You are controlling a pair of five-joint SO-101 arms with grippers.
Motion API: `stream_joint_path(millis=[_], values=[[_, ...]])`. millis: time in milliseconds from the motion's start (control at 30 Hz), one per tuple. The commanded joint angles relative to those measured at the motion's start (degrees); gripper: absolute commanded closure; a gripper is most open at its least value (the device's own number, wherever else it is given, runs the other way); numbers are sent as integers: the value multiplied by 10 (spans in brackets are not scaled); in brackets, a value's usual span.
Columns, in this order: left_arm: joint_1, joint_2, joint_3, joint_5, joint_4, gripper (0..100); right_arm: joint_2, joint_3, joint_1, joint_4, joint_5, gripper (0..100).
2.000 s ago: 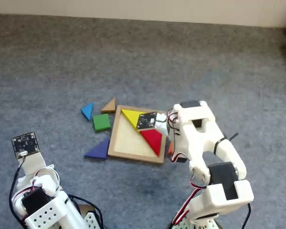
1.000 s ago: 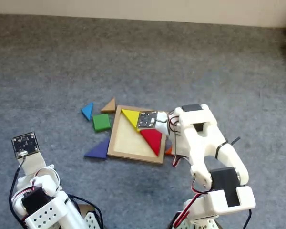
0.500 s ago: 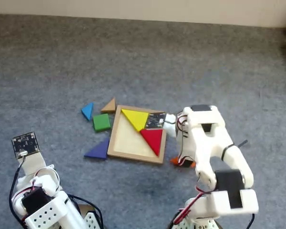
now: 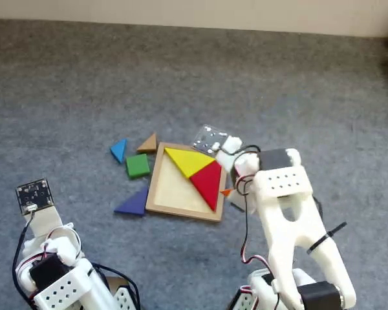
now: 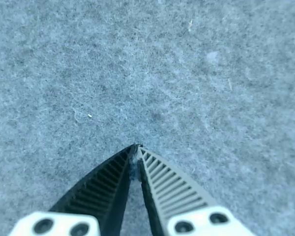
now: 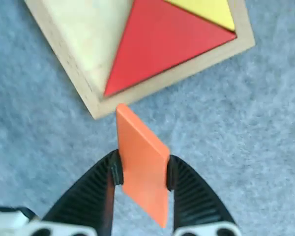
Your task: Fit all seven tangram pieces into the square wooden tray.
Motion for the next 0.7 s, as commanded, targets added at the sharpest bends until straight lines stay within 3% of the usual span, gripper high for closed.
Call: stream_joint_path(millis=[0, 133, 267, 467, 667], values=[[-4, -36, 12, 0, 6, 992, -25, -8, -50, -18, -111, 992], [-4, -36, 12, 0, 6, 992, -25, -7, -83, -72, -276, 992], [-4, -36, 12, 0, 6, 992, -24, -12, -99, -105, -393, 992], [-3, -36, 12, 0, 6, 992, 11, -28, -157, -145, -496, 992], [-2, -36, 12, 0, 6, 992, 151, -154, -187, -144, -577, 992]])
